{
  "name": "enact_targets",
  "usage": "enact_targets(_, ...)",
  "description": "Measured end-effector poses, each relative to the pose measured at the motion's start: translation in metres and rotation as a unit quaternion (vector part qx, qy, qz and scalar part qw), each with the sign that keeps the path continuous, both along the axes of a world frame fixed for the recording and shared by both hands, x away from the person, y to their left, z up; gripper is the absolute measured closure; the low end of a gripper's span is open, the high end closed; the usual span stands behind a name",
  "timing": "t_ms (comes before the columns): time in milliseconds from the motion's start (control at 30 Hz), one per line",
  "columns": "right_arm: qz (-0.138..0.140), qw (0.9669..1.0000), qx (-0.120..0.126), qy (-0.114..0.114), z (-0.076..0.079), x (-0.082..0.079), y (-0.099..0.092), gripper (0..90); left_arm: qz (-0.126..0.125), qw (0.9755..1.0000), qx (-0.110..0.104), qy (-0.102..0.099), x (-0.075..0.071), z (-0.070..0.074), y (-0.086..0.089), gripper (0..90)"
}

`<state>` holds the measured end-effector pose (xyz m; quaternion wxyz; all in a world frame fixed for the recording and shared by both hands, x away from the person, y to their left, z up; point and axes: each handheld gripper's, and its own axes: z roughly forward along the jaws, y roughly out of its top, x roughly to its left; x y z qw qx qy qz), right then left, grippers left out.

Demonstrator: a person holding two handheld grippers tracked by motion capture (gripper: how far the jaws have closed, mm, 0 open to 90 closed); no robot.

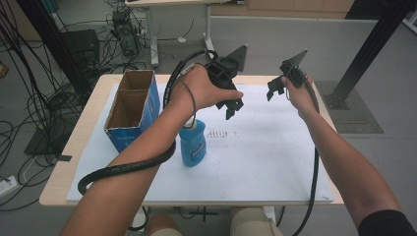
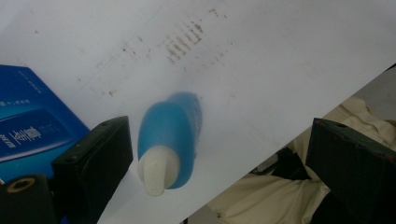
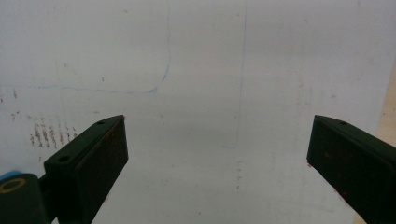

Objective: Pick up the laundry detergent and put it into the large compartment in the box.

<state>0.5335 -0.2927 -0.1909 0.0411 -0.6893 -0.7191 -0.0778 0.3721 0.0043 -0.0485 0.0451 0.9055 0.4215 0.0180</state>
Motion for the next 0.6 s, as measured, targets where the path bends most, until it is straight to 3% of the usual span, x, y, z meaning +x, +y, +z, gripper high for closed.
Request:
enact_targets(333,-0.004,1.0,-0.001,0.0,0.001,0.0,-0.002,5.2,0.007,0.9999,0.009,-0.004,0.0,0.001,0.01,7.3)
enact_targets(600,-0.005,1.0,-0.003,0.0,0.002,-0.002,-0.001,5.2,0.013,0.9997,0.021,0.0,0.003,-0.007,0.02,7.4)
